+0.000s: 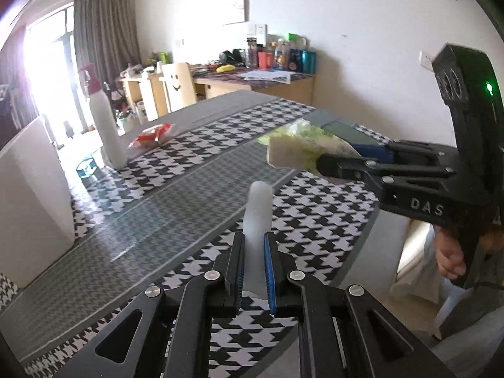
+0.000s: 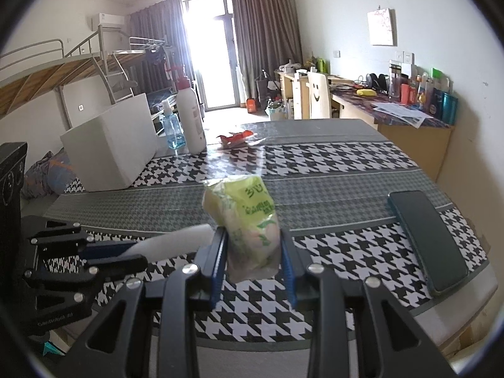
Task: Organize soft objects
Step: 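Lift the white roll with the left gripper while the right gripper lifts the tissue pack, then carry the roll in the left gripper over the foam box while the right gripper carries the pack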
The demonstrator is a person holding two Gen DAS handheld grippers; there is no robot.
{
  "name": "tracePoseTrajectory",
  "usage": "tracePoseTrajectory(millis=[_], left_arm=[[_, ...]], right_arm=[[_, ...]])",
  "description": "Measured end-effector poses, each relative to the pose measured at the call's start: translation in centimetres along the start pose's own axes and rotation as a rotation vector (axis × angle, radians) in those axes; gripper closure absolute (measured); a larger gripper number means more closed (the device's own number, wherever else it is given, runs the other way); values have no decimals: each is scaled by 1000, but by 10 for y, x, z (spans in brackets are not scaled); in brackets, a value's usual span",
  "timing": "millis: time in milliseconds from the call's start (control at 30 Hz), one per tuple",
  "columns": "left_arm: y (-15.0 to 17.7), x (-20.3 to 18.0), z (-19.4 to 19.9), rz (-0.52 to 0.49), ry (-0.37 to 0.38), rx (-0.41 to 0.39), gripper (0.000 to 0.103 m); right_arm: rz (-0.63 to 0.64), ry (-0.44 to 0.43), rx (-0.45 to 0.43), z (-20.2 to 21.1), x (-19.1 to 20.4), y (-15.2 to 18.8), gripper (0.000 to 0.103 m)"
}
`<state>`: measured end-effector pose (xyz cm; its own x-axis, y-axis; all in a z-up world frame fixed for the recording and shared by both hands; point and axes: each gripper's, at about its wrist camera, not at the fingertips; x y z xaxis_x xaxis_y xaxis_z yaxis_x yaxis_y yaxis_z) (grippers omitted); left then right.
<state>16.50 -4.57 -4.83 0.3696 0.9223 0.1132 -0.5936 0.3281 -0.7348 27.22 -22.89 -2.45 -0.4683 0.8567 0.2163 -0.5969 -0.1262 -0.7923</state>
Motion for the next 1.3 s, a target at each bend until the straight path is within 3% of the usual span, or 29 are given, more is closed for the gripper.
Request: tracePoseTrajectory(millis=[433,1300], left_arm=[[-3,25,20,79,-94,-55,90],[-9,76,57,160,-207,-138,89]], right_arm=[[17,-33,-13,-8,18,-11,67],[89,-102,-50,-19,66,-38,67]])
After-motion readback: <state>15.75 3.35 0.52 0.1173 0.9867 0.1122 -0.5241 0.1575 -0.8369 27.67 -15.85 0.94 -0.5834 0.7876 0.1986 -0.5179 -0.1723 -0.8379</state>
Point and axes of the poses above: each gripper's, at about its wrist camera, not at the fingertips, and z roughly against the way its jaws point, x to its left, y to its underside, and after that the axes turned 8 degrees about -z, right-handed
